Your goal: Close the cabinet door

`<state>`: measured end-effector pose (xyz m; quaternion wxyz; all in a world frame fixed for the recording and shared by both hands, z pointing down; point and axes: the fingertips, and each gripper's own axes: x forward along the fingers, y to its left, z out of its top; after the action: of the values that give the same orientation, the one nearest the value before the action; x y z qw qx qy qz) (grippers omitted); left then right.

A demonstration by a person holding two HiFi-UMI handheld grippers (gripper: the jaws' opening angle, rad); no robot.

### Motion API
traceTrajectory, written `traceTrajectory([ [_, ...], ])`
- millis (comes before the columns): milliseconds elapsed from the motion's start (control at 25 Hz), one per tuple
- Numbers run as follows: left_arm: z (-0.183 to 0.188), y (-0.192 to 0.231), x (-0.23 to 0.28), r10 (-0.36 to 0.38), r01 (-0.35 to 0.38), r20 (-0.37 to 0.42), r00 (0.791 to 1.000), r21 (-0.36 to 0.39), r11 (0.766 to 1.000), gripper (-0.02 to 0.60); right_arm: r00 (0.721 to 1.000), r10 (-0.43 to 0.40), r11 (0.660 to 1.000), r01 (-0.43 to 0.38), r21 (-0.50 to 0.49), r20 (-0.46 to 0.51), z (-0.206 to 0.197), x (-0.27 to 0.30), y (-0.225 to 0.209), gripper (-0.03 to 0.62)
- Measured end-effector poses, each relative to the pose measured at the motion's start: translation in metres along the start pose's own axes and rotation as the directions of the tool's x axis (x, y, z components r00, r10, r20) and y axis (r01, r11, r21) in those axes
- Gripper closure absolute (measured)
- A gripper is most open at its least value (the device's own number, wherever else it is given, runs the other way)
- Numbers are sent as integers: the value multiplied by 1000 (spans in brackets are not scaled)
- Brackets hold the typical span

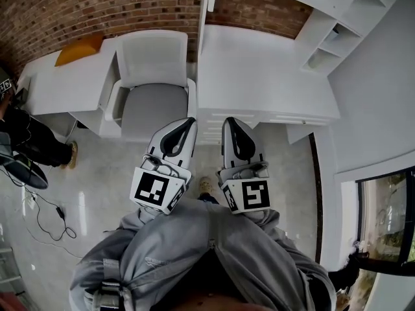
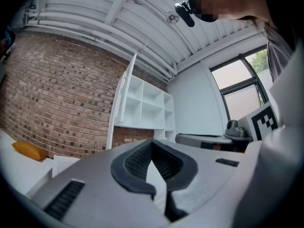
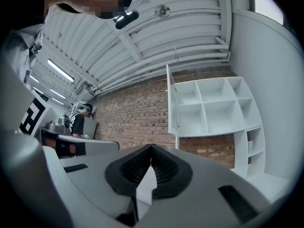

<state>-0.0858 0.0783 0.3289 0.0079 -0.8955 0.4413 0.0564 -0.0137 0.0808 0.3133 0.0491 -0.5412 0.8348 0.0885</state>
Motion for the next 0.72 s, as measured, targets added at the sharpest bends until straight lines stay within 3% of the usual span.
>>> traceTrajectory([
  [440,-7,25,64,75,-75,1,997,-6,997,577,997,78,997,-78,7,-8,-16,56,-45,568],
  [720,0,31,99,105,-106,14,994,32,994,577,992,124,992,-125,22,21,-19,79,-71,568],
])
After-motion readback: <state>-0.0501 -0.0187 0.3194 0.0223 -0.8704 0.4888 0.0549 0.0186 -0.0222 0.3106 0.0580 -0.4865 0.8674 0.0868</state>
